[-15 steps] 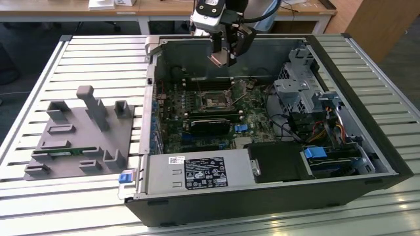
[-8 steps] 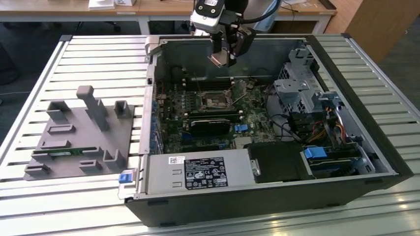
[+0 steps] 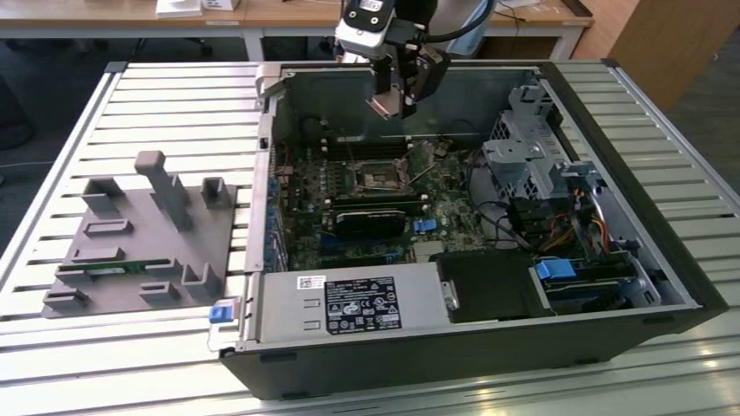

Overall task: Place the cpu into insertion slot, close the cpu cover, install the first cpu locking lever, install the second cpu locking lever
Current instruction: 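Place the cpu into insertion slot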

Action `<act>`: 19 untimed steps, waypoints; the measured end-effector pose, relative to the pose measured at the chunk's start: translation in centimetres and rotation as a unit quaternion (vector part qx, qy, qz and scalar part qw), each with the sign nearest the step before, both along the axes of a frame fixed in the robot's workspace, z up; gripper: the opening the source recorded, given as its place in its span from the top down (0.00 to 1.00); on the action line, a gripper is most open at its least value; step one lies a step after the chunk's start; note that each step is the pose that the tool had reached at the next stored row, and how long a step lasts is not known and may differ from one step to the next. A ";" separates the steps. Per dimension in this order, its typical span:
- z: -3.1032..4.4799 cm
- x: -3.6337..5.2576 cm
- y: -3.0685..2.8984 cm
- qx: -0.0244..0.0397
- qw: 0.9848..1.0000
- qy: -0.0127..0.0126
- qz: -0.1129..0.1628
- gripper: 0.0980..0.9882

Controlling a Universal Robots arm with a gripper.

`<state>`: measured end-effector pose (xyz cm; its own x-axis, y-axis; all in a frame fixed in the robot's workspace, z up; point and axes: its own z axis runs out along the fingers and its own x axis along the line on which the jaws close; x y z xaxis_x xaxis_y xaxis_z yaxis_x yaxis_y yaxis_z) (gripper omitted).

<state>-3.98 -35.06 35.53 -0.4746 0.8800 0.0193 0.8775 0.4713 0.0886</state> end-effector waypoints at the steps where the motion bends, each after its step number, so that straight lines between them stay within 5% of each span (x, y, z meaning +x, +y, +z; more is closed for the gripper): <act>1: -0.01 0.00 0.00 0.000 1.000 0.000 -0.001 0.50; 19: -0.23 -0.01 0.00 0.000 1.000 0.000 -0.008 0.50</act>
<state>-3.99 -35.06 35.31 -0.4605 0.8875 0.0193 0.8849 0.4572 0.0886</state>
